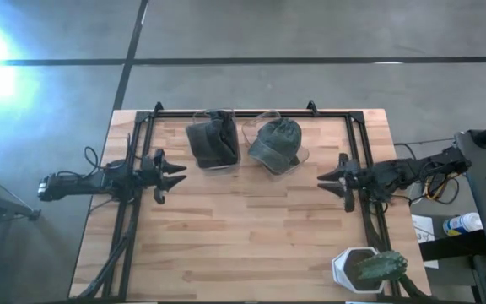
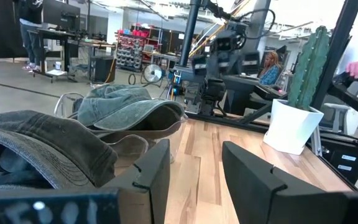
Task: Pick & Place hat
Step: Return to Home Position
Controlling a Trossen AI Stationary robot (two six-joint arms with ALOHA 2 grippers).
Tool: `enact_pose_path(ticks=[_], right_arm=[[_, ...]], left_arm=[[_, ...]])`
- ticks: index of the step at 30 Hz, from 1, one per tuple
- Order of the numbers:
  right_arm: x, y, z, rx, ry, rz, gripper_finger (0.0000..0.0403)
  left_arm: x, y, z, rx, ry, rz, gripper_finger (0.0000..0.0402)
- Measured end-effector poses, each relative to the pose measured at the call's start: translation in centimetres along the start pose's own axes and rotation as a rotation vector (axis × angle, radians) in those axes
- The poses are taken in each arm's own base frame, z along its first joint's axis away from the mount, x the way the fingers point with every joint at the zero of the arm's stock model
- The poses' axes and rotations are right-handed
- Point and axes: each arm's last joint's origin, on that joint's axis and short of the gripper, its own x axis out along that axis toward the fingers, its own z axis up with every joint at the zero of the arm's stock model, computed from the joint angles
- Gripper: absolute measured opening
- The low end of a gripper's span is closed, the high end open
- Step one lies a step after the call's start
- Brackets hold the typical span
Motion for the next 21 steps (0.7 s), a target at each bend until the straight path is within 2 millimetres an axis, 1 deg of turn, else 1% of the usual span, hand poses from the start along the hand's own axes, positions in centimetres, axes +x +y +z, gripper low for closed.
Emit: enact_pose_path(ticks=[3,5,7,10,17,21], right_arm=[[-0.6,0.4,0.6,-0.163,-0.115,0.185,0.0118],[-0.9,0.4,0.4,-0.252,-0.18,0.284,0.0118],[-1.1,0.2,-0.1,-0.291,-0.215,0.347,0.0118],[-1.0,-0.5,-1.0,-0.291,-0.226,0.349,0.0118],[-0.1,-2.1,-2.4,-0.278,-0.243,0.225,0.0118],[0.6,-2.6,-3.3,-0.288,-0.273,0.204,0.0118]], left_arm=[[0.0,0.0,0.0,0.0,0.0,0.0,0.014],[0.0,0.0,0.0,0.0,0.0,0.0,0.014],[0.0,0.0,0.0,0.0,0.0,0.0,0.014],[0.0,0.0,0.0,0.0,-0.001,0.0,0.014],[0.0,0.0,0.0,0.0,-0.001,0.0,0.014],[0.0,0.0,0.0,0.0,-0.001,-0.001,0.014]])
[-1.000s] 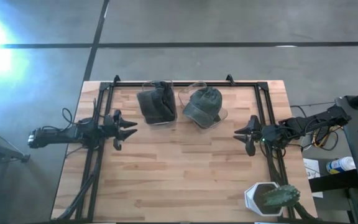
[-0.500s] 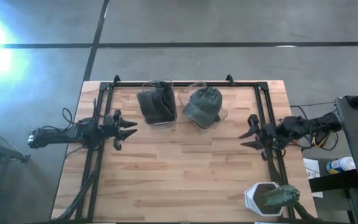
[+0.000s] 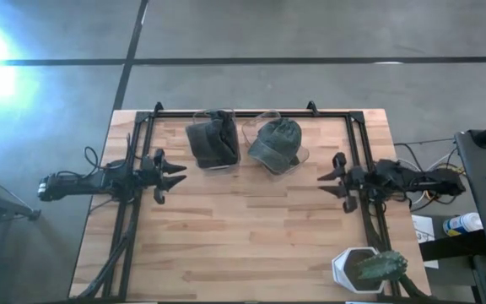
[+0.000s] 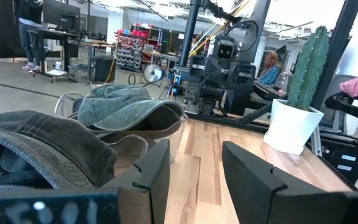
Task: Pick & Place hat
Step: Return to Home Position
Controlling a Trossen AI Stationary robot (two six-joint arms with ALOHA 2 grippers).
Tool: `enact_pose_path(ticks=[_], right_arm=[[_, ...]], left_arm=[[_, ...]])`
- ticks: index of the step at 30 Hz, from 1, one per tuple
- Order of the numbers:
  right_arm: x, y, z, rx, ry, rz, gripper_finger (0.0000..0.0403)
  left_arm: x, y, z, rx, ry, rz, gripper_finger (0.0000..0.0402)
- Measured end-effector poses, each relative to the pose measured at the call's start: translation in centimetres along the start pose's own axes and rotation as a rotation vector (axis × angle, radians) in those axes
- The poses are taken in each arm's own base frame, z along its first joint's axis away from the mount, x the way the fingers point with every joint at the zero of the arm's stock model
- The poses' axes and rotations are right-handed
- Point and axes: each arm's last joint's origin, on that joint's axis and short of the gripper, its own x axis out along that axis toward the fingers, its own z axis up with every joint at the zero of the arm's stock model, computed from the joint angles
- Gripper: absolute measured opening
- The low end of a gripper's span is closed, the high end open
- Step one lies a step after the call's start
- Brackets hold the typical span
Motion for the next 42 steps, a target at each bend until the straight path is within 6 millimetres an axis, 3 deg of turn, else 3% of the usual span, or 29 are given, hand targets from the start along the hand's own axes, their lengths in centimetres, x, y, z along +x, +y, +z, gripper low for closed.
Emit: enact_pose_path(ticks=[4,42], right_arm=[[0.3,-0.1,-1.5,0.001,0.036,0.002,0.0118],[0.3,-0.1,-1.6,0.046,0.048,-0.006,0.0118]], left_arm=[[0.0,0.0,0.0,0.0,0.0,0.0,0.014],[0.0,0.0,0.0,0.0,0.0,0.0,0.014]])
